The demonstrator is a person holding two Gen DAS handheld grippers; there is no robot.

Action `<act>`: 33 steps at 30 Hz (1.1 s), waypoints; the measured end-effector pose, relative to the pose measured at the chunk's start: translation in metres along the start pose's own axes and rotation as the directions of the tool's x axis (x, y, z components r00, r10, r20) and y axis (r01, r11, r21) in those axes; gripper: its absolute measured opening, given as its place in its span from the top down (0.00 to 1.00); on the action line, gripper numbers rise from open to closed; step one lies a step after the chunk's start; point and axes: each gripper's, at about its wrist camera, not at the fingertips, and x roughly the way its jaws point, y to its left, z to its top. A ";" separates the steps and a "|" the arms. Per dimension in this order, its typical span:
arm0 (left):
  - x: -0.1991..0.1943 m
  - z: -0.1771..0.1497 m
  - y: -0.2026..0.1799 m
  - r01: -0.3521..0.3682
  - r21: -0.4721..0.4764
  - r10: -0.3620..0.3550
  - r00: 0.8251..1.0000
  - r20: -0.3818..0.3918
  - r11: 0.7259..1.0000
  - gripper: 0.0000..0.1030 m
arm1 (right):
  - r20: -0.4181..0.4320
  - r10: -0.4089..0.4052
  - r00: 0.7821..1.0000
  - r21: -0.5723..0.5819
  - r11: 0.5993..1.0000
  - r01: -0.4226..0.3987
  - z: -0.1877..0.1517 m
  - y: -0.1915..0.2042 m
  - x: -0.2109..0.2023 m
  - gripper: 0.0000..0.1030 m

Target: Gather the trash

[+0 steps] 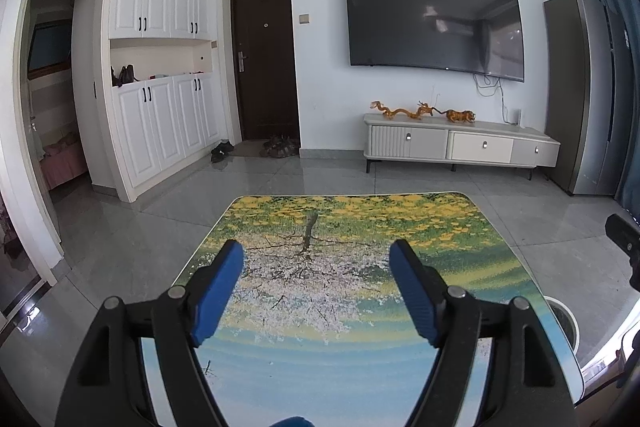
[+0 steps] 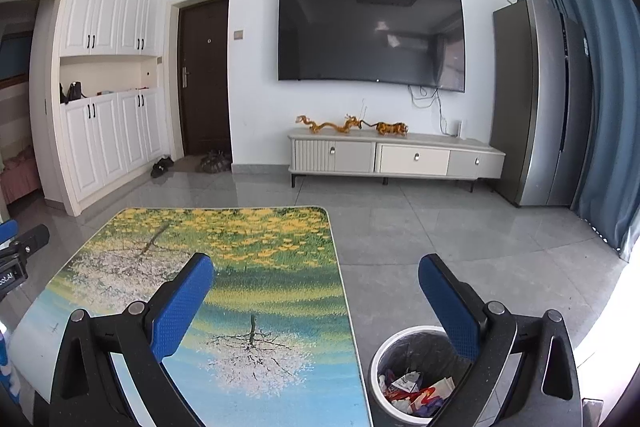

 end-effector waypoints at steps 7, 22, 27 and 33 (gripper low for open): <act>-0.008 0.001 0.000 0.004 -0.014 -0.003 1.000 0.026 1.000 0.27 | 0.026 -0.011 1.000 0.008 1.000 0.010 0.001 -0.004 -0.012 0.00; -0.017 -0.001 -0.001 -0.034 -0.023 0.037 0.995 0.096 0.999 0.20 | 0.039 -0.041 0.998 0.034 0.999 0.040 0.000 -0.014 -0.018 0.00; -0.016 -0.002 -0.002 -0.041 -0.022 0.043 0.994 0.104 0.999 0.20 | 0.044 -0.045 0.998 0.027 0.999 0.043 0.000 -0.011 -0.018 0.00; -0.016 -0.004 -0.003 -0.054 -0.011 0.055 0.993 0.102 0.998 0.20 | 0.052 -0.055 0.997 0.024 0.998 0.054 -0.002 -0.009 -0.020 0.00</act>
